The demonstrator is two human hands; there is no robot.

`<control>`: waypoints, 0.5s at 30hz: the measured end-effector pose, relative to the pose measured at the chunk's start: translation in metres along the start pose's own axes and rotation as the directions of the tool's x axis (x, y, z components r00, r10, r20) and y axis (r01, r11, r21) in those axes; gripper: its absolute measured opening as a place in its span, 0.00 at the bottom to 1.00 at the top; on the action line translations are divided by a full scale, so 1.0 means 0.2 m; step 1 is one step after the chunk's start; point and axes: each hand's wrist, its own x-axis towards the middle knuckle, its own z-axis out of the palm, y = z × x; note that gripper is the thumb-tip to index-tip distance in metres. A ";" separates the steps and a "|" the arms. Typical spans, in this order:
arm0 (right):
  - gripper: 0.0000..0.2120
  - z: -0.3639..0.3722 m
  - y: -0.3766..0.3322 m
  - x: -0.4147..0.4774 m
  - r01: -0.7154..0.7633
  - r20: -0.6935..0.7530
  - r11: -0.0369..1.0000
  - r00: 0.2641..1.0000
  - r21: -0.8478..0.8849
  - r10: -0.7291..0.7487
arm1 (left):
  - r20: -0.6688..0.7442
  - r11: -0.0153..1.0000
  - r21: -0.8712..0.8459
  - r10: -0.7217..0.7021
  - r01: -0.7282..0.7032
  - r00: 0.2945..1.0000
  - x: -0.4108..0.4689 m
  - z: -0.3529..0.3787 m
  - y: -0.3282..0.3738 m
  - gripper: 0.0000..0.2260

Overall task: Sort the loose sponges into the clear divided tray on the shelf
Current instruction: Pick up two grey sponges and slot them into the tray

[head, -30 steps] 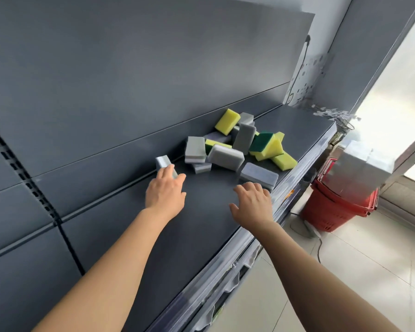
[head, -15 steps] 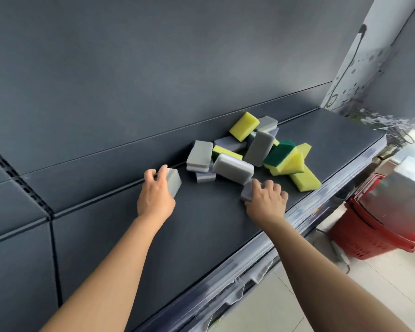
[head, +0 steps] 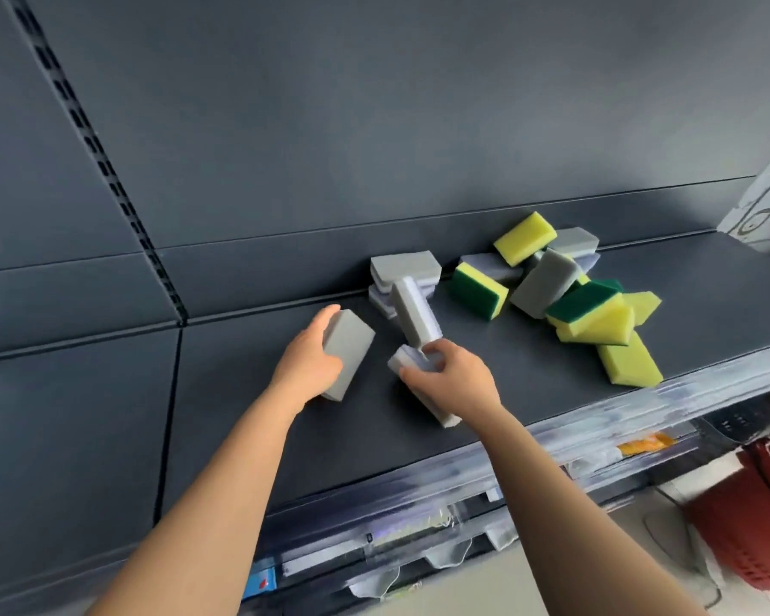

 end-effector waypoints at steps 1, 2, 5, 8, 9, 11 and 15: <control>0.24 0.01 -0.02 -0.01 -0.003 0.041 0.997 0.999 0.083 0.000 | -0.014 0.998 -0.058 -0.009 0.008 1.000 -0.03 -0.02 -0.01 0.33; 0.23 0.03 -0.04 -0.01 -0.003 0.090 0.986 0.996 0.169 -0.012 | -0.029 0.994 -0.105 -0.018 0.015 0.999 -0.06 -0.04 -0.03 0.32; 0.15 0.09 -0.13 -0.06 -0.010 0.221 0.904 0.971 0.428 -0.094 | -0.063 0.973 -0.229 -0.033 0.018 0.997 -0.16 -0.10 -0.08 0.28; 0.12 0.15 -0.22 -0.10 -0.031 0.303 0.830 0.938 0.557 -0.168 | -0.129 0.914 -0.404 -0.093 0.033 0.987 -0.25 -0.17 -0.14 0.23; 0.13 0.17 -0.25 -0.12 -0.034 0.317 0.815 0.930 0.578 -0.186 | -0.155 0.891 -0.453 -0.114 0.032 0.981 -0.28 -0.21 -0.16 0.22; 0.16 0.23 -0.31 -0.14 -0.006 0.300 0.796 0.928 0.605 -0.221 | -0.193 0.851 -0.525 -0.146 0.023 0.970 -0.34 -0.26 -0.21 0.21; 0.13 0.35 -0.48 -0.23 0.111 0.249 0.785 0.913 0.609 -0.323 | -0.272 0.786 -0.618 -0.210 -0.003 0.939 -0.48 -0.40 -0.34 0.18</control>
